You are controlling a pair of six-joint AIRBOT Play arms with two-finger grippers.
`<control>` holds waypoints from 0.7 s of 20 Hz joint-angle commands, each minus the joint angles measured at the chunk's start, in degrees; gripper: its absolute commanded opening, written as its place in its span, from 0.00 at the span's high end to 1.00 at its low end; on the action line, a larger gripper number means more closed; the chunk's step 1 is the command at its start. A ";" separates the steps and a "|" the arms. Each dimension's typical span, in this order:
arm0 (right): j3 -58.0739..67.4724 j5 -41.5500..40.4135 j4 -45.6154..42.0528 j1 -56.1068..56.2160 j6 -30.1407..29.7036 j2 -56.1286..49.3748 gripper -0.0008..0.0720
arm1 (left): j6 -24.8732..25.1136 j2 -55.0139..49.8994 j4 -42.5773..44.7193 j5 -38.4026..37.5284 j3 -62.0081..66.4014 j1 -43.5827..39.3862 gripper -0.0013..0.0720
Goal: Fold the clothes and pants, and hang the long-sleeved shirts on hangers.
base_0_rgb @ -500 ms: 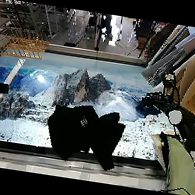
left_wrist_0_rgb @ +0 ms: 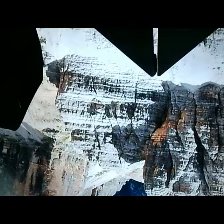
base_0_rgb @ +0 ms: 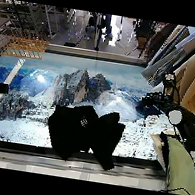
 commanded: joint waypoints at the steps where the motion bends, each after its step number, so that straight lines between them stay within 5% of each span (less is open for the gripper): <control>1: -0.02 0.00 0.00 0.07 0.00 0.04 0.84 | 0.00 0.04 0.02 0.00 0.07 0.07 0.97; 7: 0.00 -1.18 2.08 0.11 0.87 0.11 0.84 | -0.02 -0.04 -2.86 2.58 0.07 0.02 0.97; 9: -0.02 2.29 9.84 0.11 8.07 0.96 0.84 | -0.02 -0.13 -6.64 6.08 0.02 0.02 0.97; 11: -0.02 6.60 13.53 0.11 8.87 2.01 0.84 | -1.57 -0.90 -11.52 5.31 -0.26 0.02 0.96; 12: -0.02 9.64 13.33 0.09 8.94 2.40 0.84 | -1.51 -1.53 -15.17 5.25 -0.68 0.02 0.76; 13: -0.02 12.68 13.20 0.07 9.46 2.56 0.84 | -0.02 -2.38 -20.00 4.66 -1.20 -0.22 0.22; 14: -0.02 16.13 12.96 0.07 9.86 2.56 0.84 | 4.00 -3.32 -25.03 3.06 -1.79 -0.81 0.04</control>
